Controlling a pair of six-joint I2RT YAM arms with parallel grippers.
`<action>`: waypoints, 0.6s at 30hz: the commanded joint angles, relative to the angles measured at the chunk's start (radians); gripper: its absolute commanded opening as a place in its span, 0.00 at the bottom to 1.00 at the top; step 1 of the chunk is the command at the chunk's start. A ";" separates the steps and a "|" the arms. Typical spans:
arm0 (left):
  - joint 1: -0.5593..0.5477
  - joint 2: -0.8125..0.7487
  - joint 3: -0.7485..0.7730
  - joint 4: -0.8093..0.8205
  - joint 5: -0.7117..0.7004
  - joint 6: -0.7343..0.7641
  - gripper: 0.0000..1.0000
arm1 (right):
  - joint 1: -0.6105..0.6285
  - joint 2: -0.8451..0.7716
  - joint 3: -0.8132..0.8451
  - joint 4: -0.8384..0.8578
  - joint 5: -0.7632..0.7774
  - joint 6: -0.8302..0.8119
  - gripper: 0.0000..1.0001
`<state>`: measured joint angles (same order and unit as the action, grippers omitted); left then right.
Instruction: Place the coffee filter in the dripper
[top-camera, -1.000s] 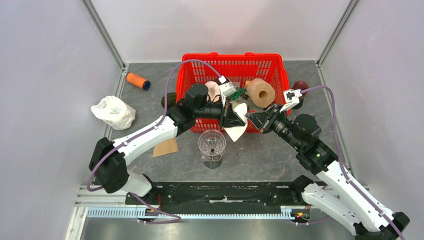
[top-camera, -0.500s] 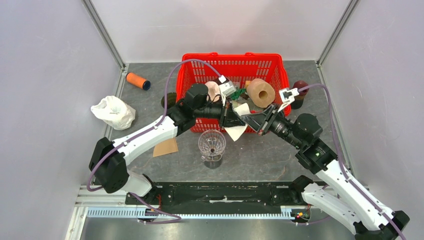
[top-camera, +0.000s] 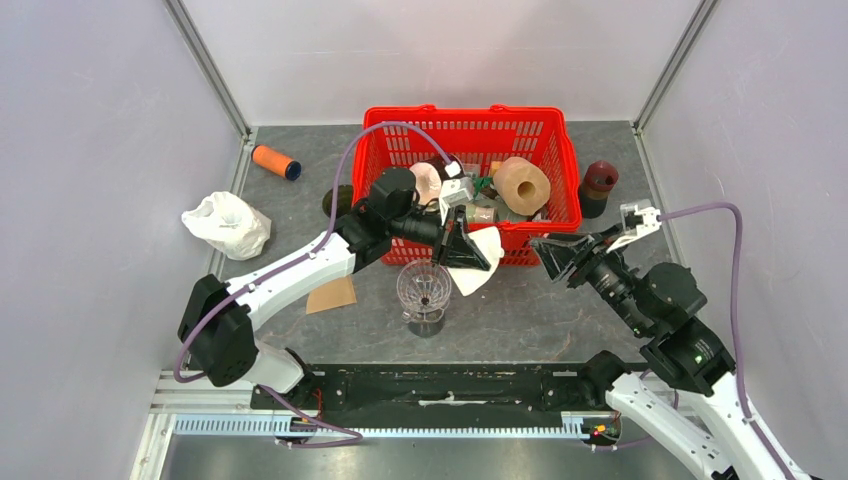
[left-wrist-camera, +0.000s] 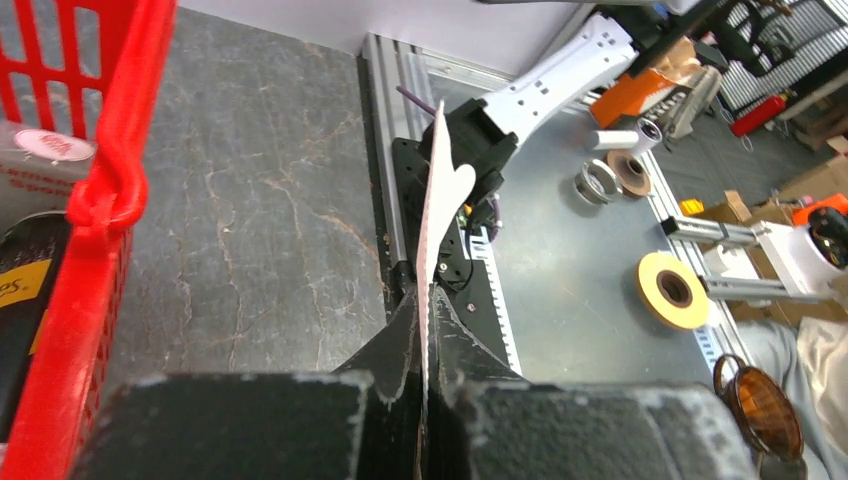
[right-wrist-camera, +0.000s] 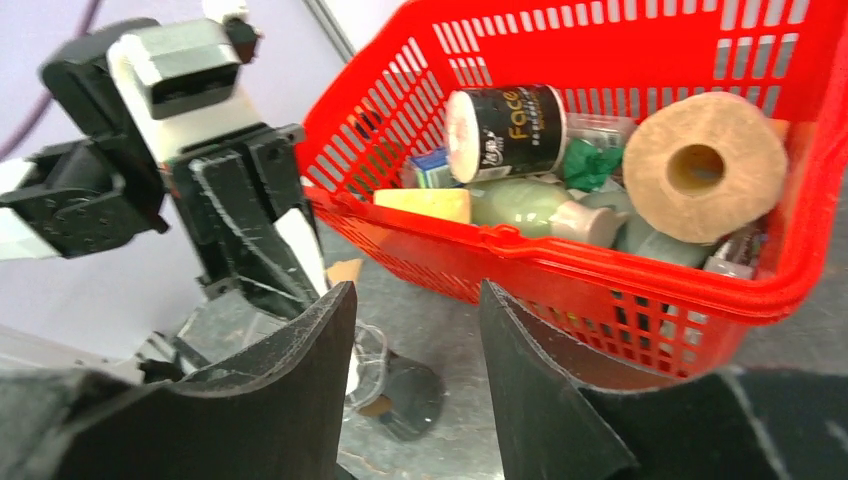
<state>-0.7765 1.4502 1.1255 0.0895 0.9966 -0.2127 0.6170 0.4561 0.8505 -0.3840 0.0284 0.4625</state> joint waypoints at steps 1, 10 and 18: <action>-0.004 -0.013 0.023 0.018 0.112 0.079 0.02 | 0.002 0.009 0.005 -0.072 0.022 -0.119 0.58; -0.004 -0.010 0.034 -0.039 0.180 0.158 0.02 | 0.002 0.109 -0.018 0.054 -0.344 -0.202 0.63; -0.004 -0.015 0.042 -0.082 0.184 0.200 0.02 | 0.003 0.167 -0.011 0.106 -0.393 -0.199 0.63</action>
<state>-0.7765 1.4502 1.1294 0.0212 1.1446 -0.0753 0.6170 0.6147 0.8360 -0.3534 -0.2993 0.2829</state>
